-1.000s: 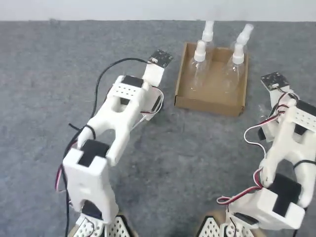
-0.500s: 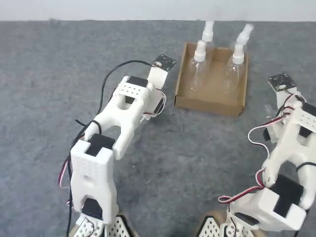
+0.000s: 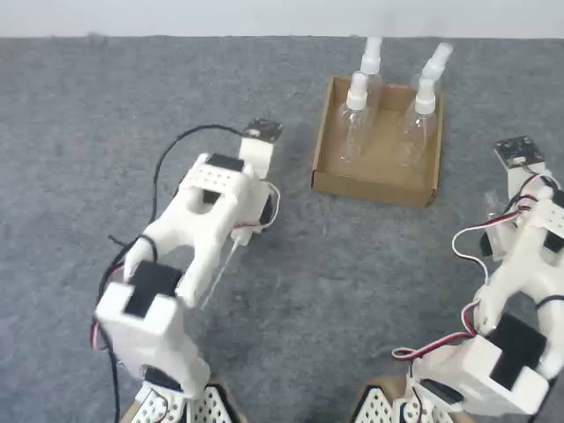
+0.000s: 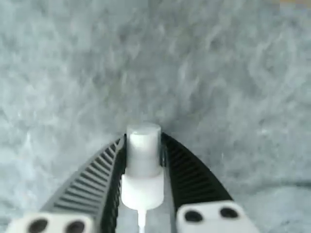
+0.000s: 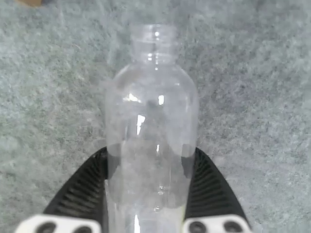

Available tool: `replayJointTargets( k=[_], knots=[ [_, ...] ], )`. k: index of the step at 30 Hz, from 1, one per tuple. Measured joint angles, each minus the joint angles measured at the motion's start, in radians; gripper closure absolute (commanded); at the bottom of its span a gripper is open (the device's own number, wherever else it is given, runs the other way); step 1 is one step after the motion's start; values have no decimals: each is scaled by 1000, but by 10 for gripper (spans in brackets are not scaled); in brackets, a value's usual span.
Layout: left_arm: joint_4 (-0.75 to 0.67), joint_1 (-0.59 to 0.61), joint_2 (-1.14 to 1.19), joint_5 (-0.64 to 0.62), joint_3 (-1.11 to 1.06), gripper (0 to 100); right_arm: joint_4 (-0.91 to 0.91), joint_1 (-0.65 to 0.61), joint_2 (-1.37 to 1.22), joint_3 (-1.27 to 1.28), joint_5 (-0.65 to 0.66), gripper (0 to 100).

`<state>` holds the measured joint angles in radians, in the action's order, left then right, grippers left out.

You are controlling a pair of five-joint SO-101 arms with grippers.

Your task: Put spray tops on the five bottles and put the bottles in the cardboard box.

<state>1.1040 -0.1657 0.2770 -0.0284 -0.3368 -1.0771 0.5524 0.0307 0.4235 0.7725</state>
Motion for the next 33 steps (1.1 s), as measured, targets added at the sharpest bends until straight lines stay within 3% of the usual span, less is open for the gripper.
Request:
replayJointTargets(
  k=[7,20,33],
  knots=[
    [-110,9,-181,-38,-244,923,140,0,-80,80,0,990],
    [-127,34,-196,9,-249,846,178,0,-109,84,0,989],
    [-110,34,-172,81,-247,881,178,0,-109,86,0,989]
  ],
)
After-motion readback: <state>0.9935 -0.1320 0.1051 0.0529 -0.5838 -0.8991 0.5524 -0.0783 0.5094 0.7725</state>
